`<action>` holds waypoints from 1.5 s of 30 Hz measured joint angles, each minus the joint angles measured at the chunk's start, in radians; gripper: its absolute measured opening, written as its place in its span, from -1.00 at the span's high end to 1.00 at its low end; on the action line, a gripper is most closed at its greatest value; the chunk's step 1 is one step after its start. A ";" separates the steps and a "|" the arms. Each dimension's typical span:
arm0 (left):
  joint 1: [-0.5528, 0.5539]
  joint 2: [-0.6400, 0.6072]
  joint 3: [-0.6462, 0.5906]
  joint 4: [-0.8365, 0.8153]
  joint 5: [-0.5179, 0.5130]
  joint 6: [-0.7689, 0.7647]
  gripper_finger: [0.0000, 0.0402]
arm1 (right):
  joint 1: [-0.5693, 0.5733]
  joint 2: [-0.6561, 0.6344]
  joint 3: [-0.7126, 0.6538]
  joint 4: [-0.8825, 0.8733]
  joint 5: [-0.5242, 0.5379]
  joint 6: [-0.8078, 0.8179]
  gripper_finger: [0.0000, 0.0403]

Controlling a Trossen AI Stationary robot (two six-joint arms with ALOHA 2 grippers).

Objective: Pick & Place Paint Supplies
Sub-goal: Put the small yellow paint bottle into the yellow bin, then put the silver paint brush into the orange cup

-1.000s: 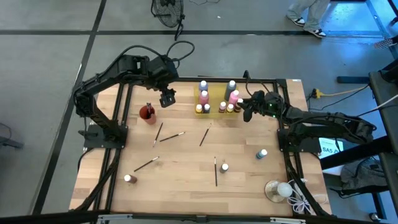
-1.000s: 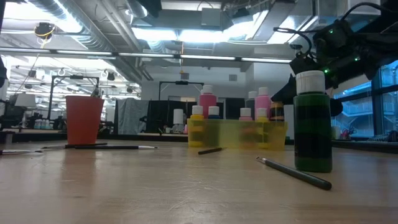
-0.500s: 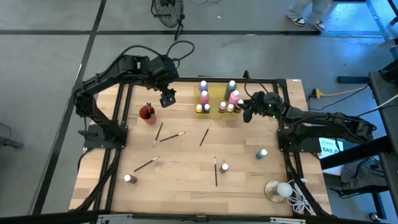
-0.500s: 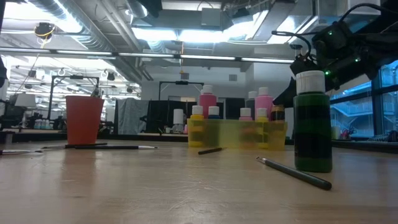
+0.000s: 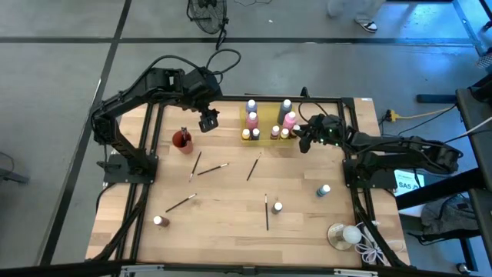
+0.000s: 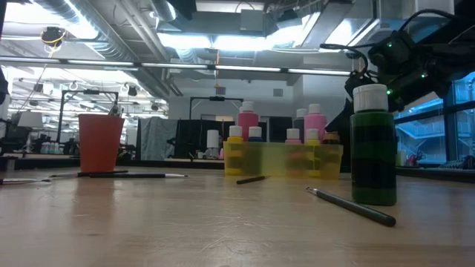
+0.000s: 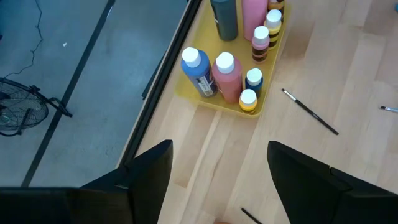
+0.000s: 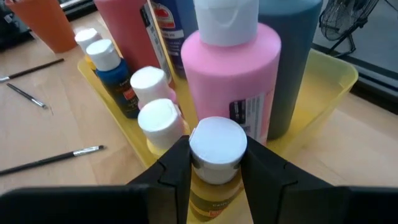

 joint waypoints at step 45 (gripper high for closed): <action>0.000 0.000 0.000 -0.013 0.000 0.060 -0.28 | 0.000 -0.172 0.001 -0.141 -0.047 0.020 0.07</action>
